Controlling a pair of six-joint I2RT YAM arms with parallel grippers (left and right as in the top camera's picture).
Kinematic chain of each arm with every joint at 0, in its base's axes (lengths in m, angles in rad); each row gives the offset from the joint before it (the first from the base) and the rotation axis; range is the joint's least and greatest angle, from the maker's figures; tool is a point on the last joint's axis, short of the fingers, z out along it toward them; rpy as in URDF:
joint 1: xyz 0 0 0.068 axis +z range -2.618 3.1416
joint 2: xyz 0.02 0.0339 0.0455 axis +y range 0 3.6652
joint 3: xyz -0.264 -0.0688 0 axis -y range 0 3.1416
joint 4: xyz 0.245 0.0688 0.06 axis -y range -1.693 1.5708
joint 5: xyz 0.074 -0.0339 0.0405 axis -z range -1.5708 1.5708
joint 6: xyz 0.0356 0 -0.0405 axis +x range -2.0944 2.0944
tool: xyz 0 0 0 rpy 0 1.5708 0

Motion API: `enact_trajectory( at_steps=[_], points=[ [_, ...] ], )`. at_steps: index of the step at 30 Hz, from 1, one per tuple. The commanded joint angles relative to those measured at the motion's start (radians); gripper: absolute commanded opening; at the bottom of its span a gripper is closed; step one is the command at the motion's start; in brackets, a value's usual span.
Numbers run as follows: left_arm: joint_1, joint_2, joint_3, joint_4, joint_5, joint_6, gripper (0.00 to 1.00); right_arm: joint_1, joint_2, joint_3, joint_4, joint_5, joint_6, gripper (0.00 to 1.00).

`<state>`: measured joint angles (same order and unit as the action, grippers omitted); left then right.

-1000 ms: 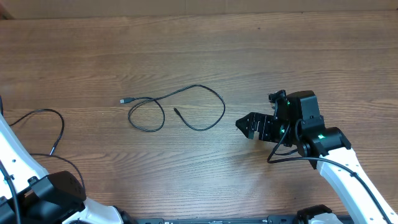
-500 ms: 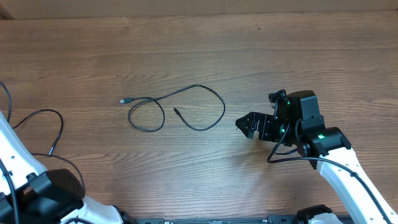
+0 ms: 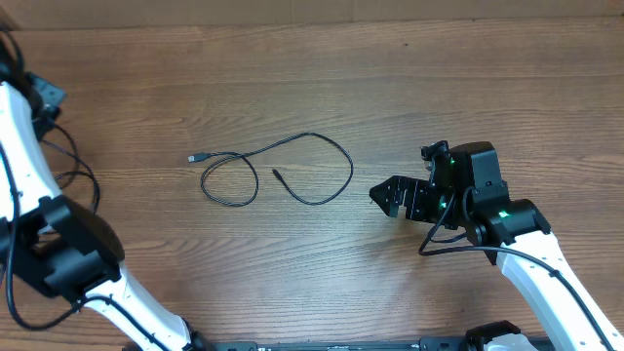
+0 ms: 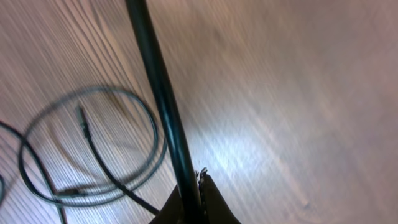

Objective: Untangle cables

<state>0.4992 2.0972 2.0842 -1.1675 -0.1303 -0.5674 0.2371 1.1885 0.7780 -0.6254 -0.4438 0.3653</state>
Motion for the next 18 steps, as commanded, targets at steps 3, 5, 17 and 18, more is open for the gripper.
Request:
enact_trajectory(
  at_steps=[3, 5, 17, 18],
  points=[
    [-0.042, 0.075, 0.013, -0.085, -0.034, -0.005, 0.04, -0.003, 0.000, 0.007, -0.006, 0.006, -0.007, 1.00],
    [-0.042, 0.086, 0.013, -0.118, -0.056, -0.040, 0.04, -0.003, 0.000, 0.007, -0.013, 0.006, -0.008, 1.00],
    [-0.032, 0.089, 0.013, -0.172, -0.078, -0.083, 1.00, -0.003, 0.000, 0.007, -0.009, 0.006, -0.008, 1.00],
    [-0.032, 0.089, 0.013, -0.174, -0.075, -0.082, 1.00, -0.003, 0.000, 0.007, -0.009, 0.006, -0.008, 1.00]
  ],
)
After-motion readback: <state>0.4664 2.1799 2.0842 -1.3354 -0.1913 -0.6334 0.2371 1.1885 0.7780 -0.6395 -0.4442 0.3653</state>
